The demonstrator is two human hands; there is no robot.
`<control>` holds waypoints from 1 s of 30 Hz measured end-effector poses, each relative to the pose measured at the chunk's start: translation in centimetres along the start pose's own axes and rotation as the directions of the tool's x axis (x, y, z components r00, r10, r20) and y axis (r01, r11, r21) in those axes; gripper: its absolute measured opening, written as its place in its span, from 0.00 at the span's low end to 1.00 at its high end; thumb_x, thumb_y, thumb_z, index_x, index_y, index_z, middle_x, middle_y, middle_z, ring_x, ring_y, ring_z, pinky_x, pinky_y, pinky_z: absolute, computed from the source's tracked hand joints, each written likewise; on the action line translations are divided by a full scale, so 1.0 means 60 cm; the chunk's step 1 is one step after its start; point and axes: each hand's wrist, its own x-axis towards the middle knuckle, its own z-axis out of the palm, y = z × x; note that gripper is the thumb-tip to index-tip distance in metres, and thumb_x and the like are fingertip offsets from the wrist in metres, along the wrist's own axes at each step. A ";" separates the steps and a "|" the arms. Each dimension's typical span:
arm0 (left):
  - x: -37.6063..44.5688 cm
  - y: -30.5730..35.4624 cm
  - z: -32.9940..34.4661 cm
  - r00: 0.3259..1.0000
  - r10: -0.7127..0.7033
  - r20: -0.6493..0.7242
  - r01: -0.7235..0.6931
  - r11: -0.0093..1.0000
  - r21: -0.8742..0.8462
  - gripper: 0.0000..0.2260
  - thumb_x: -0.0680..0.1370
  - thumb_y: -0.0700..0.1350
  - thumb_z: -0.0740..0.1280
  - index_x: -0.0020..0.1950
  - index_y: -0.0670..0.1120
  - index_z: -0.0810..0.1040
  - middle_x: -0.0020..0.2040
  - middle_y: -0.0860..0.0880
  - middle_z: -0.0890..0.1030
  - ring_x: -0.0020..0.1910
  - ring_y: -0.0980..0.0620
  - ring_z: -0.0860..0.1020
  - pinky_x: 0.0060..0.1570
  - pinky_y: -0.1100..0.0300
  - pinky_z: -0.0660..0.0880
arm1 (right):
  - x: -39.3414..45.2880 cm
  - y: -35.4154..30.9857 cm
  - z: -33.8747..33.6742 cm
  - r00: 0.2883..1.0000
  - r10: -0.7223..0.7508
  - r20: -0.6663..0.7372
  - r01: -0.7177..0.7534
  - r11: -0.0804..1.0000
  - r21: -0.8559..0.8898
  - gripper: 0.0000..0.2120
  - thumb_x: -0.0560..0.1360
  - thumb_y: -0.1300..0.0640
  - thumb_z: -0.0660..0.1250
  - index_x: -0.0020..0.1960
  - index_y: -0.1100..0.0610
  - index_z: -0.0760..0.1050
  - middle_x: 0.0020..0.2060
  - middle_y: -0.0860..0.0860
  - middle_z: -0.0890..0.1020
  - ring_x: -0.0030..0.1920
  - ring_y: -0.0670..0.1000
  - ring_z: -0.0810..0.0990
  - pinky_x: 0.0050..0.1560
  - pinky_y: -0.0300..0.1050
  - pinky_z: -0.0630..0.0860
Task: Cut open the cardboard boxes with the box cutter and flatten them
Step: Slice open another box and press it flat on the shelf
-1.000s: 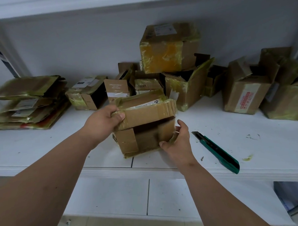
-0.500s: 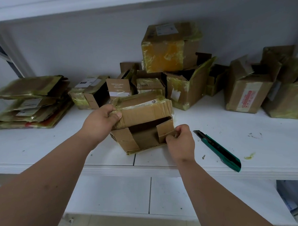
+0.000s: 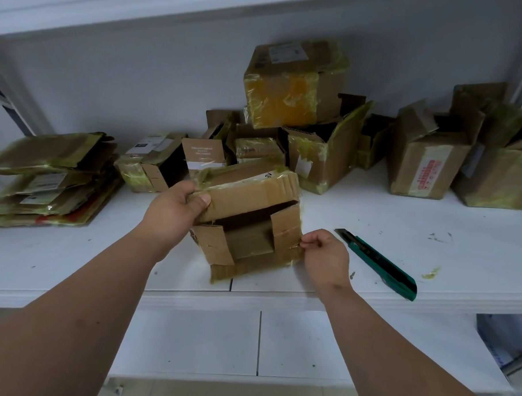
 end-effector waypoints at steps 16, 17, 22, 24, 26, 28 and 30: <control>0.013 0.044 0.059 0.992 0.114 0.053 -0.122 0.973 0.194 0.07 0.81 0.53 0.61 0.49 0.51 0.71 0.39 0.53 0.73 0.42 0.52 0.73 0.37 0.57 0.68 | 0.032 -0.030 -0.004 0.989 -0.146 0.010 0.146 0.980 -0.137 0.29 0.77 0.54 0.63 0.74 0.47 0.54 0.57 0.49 0.79 0.55 0.55 0.79 0.60 0.59 0.76; 0.010 0.045 0.060 0.994 0.090 0.068 -0.103 0.970 0.222 0.09 0.79 0.55 0.65 0.51 0.51 0.70 0.41 0.55 0.74 0.43 0.53 0.74 0.37 0.58 0.70 | 0.033 -0.028 -0.011 0.994 -0.113 -0.011 0.112 0.991 -0.073 0.25 0.79 0.57 0.58 0.74 0.49 0.57 0.53 0.50 0.79 0.52 0.54 0.79 0.57 0.56 0.77; -0.006 0.048 0.083 0.997 0.059 -0.055 -0.039 0.950 0.311 0.38 0.62 0.58 0.81 0.64 0.53 0.64 0.59 0.53 0.69 0.60 0.53 0.70 0.58 0.51 0.75 | 0.034 -0.023 -0.023 0.998 0.023 0.060 -0.037 0.972 0.230 0.12 0.82 0.52 0.57 0.64 0.50 0.70 0.51 0.49 0.78 0.54 0.52 0.76 0.59 0.53 0.74; -0.008 0.039 0.092 0.987 0.047 -0.157 0.013 0.931 0.365 0.44 0.61 0.58 0.81 0.69 0.50 0.61 0.65 0.51 0.64 0.67 0.51 0.65 0.66 0.50 0.71 | 0.032 -0.026 -0.018 0.994 0.018 0.109 -0.048 0.959 0.280 0.16 0.83 0.47 0.57 0.70 0.44 0.67 0.59 0.49 0.77 0.60 0.52 0.76 0.65 0.55 0.73; -0.010 0.025 0.095 0.976 0.056 -0.209 0.035 0.913 0.407 0.47 0.62 0.57 0.81 0.72 0.47 0.59 0.69 0.47 0.61 0.69 0.48 0.64 0.67 0.49 0.69 | 0.030 -0.028 -0.015 0.989 0.015 0.145 -0.065 0.936 0.346 0.18 0.83 0.47 0.57 0.73 0.39 0.64 0.65 0.50 0.75 0.65 0.54 0.74 0.68 0.58 0.71; -0.011 0.009 0.091 0.971 0.086 -0.221 0.013 0.912 0.411 0.43 0.65 0.51 0.80 0.72 0.46 0.59 0.69 0.45 0.60 0.66 0.44 0.68 0.63 0.49 0.72 | 0.028 -0.030 -0.016 0.979 0.017 0.202 -0.105 0.895 0.433 0.18 0.84 0.51 0.57 0.71 0.37 0.66 0.65 0.51 0.76 0.64 0.54 0.75 0.67 0.57 0.73; -0.011 0.003 0.081 0.971 0.122 -0.205 -0.027 0.910 0.414 0.37 0.69 0.43 0.75 0.72 0.46 0.59 0.68 0.45 0.62 0.60 0.41 0.73 0.55 0.48 0.74 | 0.023 -0.035 -0.018 0.959 0.039 0.280 -0.187 0.829 0.528 0.15 0.84 0.54 0.57 0.68 0.41 0.70 0.61 0.53 0.80 0.61 0.56 0.79 0.64 0.55 0.76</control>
